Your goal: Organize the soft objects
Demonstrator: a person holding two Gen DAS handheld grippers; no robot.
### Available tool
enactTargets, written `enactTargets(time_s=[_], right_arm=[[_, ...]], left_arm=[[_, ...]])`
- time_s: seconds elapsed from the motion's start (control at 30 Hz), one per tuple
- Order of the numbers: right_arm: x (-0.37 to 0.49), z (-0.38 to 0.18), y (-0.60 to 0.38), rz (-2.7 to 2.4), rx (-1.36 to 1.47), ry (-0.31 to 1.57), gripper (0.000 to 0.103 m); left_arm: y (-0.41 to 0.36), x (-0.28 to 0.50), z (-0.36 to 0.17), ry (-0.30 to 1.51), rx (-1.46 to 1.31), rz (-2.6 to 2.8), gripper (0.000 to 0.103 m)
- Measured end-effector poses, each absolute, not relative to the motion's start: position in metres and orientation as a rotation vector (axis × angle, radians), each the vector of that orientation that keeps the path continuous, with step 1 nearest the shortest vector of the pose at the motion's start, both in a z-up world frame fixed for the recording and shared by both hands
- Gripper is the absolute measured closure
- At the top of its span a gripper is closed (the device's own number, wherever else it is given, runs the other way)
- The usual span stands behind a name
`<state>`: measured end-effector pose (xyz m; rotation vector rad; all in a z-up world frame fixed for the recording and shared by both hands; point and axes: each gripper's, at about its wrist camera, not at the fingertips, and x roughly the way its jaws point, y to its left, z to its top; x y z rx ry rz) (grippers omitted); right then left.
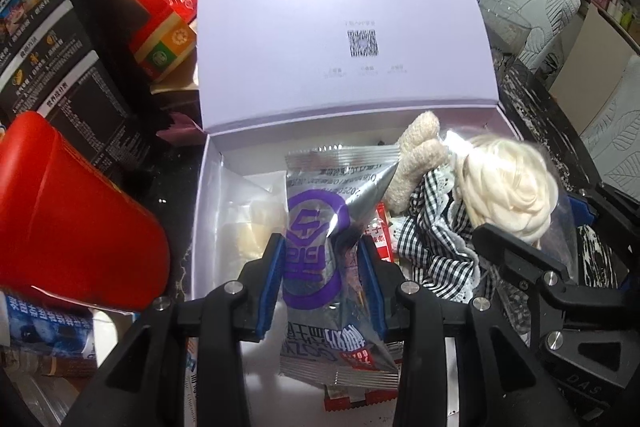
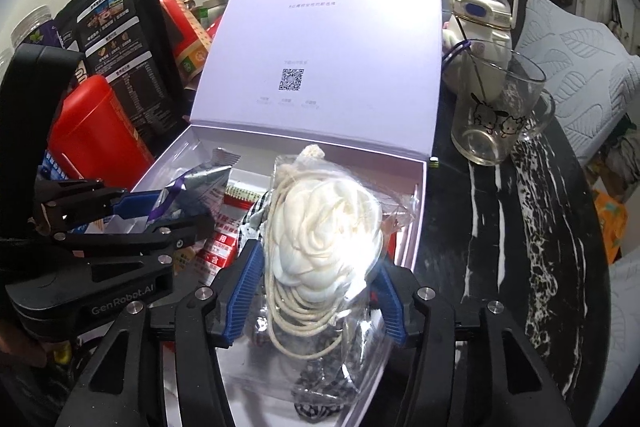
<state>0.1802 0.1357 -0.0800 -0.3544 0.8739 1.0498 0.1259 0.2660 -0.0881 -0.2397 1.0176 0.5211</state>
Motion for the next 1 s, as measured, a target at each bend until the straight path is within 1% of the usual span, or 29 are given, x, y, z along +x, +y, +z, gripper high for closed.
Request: enactTargets(time_s=[0.07,0.13,0.17,0.2,0.23,0.5,1.0], right_arm=[[0.178,-0.078,0.134,1.054,-0.357,0.875,0.048],[0.176,-0.074,0.133,1.055,-0.357,0.867,0.048],[0.176,-0.072,0.132,1.052,-0.356,0.865,0.046],[0.176,-0.071,0.131,1.049,-0.353,0.864,0.045],[0.176,-0.068,0.128,1.046,-0.348,0.861,0.044],[0.172,-0.050,0.117,1.026,-0.339,0.834,0.044],[0.133,0.023,0.076,1.017,-0.307,0.670,0.044]], left_arm=[[0.266,0.123,-0.083,1.005,-0.240,0.522,0.065],[0.266,0.120,-0.079,0.995,-0.242,0.527,0.055],[0.265,0.118,-0.078,0.989,-0.239,0.533,0.038],[0.264,0.118,-0.076,0.981,-0.235,0.538,0.024],[0.263,0.116,-0.073,0.967,-0.231,0.545,0.023],[0.255,0.105,-0.054,0.921,-0.222,0.541,0.023],[0.214,0.052,0.010,0.762,-0.169,0.525,0.023]])
